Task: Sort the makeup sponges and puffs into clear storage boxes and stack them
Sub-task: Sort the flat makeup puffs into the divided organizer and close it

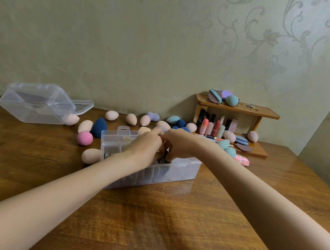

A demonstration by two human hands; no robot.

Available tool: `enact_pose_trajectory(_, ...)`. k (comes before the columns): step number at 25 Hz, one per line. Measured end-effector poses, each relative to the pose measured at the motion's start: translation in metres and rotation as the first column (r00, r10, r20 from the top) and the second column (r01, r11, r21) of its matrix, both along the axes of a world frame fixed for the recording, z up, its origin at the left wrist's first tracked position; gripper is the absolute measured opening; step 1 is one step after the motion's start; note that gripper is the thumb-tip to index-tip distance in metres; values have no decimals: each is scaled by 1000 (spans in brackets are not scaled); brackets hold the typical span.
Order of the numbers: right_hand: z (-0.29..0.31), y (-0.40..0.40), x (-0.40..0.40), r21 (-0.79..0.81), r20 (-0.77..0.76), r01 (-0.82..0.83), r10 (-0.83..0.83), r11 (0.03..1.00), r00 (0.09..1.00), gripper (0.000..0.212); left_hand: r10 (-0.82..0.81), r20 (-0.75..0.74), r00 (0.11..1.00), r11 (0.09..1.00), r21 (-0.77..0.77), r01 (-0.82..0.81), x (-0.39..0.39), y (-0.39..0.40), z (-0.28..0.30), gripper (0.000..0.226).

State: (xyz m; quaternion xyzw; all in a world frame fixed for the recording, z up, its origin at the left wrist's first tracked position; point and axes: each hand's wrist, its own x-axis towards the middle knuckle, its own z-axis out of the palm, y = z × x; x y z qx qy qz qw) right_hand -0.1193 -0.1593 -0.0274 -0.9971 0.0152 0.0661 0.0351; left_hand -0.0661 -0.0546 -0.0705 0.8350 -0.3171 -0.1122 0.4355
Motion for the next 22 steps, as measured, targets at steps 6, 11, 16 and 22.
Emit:
enact_pose_trajectory(6, -4, 2, 12, -90, -174, -23, 7, 996, 985, 44, -49, 199, 979, 999, -3, 51, -5, 7, -6, 12)
enact_pose_trajectory(11, -10, -7, 3, 45, -190, -58, 65, 997, 980, 35, -201, 418, 886, 972, 196, 128, 3, 10, 0, 6)
enact_pose_trajectory(16, 17, -39, -1, 389, 59, -12, -12, 921, 998, 33, -241, 329, 913, 956, 241, 165, 33, 13, 24, 17)
enact_pose_trajectory(22, 43, -109, 43, 149, 411, 289, -325, 946, 852, 36, -359, 267, 894, 908, 320, 269, 60, -20, 31, 20)
